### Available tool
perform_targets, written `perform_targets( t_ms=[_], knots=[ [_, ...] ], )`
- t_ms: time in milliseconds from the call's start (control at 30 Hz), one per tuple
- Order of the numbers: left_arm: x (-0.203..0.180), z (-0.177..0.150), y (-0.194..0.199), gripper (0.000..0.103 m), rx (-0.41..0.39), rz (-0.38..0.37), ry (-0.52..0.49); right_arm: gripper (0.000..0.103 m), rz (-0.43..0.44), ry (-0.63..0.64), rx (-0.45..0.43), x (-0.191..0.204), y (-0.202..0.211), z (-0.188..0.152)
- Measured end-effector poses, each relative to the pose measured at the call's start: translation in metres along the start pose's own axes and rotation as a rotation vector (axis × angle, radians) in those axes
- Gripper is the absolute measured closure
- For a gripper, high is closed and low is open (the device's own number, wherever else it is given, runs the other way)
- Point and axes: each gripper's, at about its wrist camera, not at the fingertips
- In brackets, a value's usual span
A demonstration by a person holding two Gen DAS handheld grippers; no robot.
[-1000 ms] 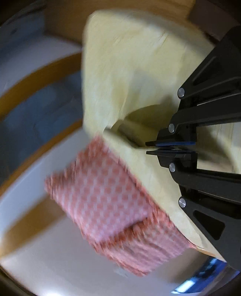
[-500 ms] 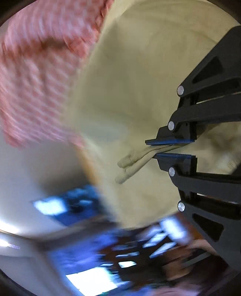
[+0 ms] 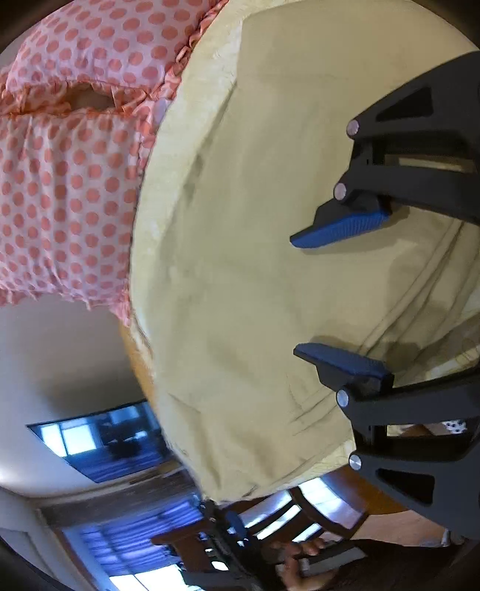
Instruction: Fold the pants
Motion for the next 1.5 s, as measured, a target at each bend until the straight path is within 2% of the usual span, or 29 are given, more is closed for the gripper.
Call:
perform_targets(
  t_ms=[200, 367, 433, 500, 533, 600, 733, 767, 867, 967, 1033, 1100, 1133, 1200, 1300, 1367, 1400, 1433, 1500],
  knots=[
    [0.008, 0.013, -0.022, 0.032, 0.031, 0.049, 0.026, 0.041, 0.027, -0.013, -0.016, -0.003, 0.005, 0.001],
    [0.000, 0.011, -0.026, 0.027, 0.024, 0.042, -0.006, 0.034, 0.039, -0.008, -0.028, 0.004, 0.009, 0.000],
    [-0.010, 0.007, -0.024, 0.028, 0.044, -0.031, -0.007, 0.033, 0.036, -0.006, -0.034, 0.006, 0.009, 0.000],
    [-0.017, 0.002, -0.023, 0.037, 0.075, -0.151, 0.035, 0.033, 0.040, -0.009, -0.039, 0.006, 0.010, -0.001],
    [-0.019, 0.000, -0.024, 0.037, 0.079, -0.175, 0.055, 0.033, 0.042, -0.011, -0.041, 0.006, 0.011, -0.001],
    [-0.019, 0.001, -0.025, 0.043, 0.053, -0.174, 0.079, 0.033, 0.045, -0.013, -0.041, 0.006, 0.010, -0.001],
    [0.003, 0.015, -0.033, 0.047, 0.027, -0.182, 0.261, 0.033, 0.061, -0.017, -0.043, 0.004, 0.013, -0.001],
    [0.008, 0.019, -0.035, 0.054, 0.016, -0.166, 0.288, 0.033, 0.070, -0.024, -0.046, 0.003, 0.014, -0.002],
    [0.010, 0.029, -0.040, 0.093, -0.007, -0.117, 0.304, 0.033, 0.105, -0.047, -0.058, -0.001, 0.021, -0.005],
    [-0.021, 0.045, -0.030, 0.097, -0.033, -0.100, 0.179, 0.033, 0.123, -0.058, -0.089, -0.007, 0.035, -0.009],
    [-0.060, 0.056, -0.015, 0.098, -0.056, -0.138, 0.056, 0.033, 0.115, -0.071, -0.134, -0.016, 0.052, -0.012],
    [-0.105, 0.064, 0.001, 0.098, -0.078, -0.187, -0.070, 0.033, 0.099, -0.102, -0.189, -0.030, 0.072, -0.015],
    [-0.142, 0.065, 0.011, 0.098, -0.082, -0.248, -0.158, 0.033, 0.082, -0.122, -0.220, -0.038, 0.083, -0.017],
    [-0.190, 0.057, 0.025, 0.098, -0.086, -0.331, -0.271, 0.031, 0.031, -0.167, -0.274, -0.056, 0.102, -0.022],
    [-0.281, 0.015, 0.052, 0.098, -0.059, -0.560, -0.487, 0.030, -0.073, -0.259, -0.346, -0.088, 0.130, -0.035],
    [-0.325, -0.022, 0.061, 0.098, 0.009, -0.693, -0.592, 0.030, -0.135, -0.320, -0.367, -0.109, 0.143, -0.043],
    [-0.336, -0.036, 0.062, 0.097, 0.042, -0.730, -0.619, 0.030, -0.167, -0.358, -0.373, -0.120, 0.150, -0.048],
    [-0.355, -0.062, 0.061, 0.097, 0.112, -0.788, -0.676, 0.030, -0.194, -0.393, -0.376, -0.130, 0.155, -0.053],
    [-0.376, -0.103, 0.054, 0.097, 0.204, -0.804, -0.775, 0.030, -0.229, -0.445, -0.382, -0.146, 0.163, -0.061]
  ],
)
Point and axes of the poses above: each gripper's, at about its wrist camera, not at the fingertips, and y roughly against the way its jaws point, x to its left, z to its top, and after that the axes turned 5 degrees about -y, right-handed
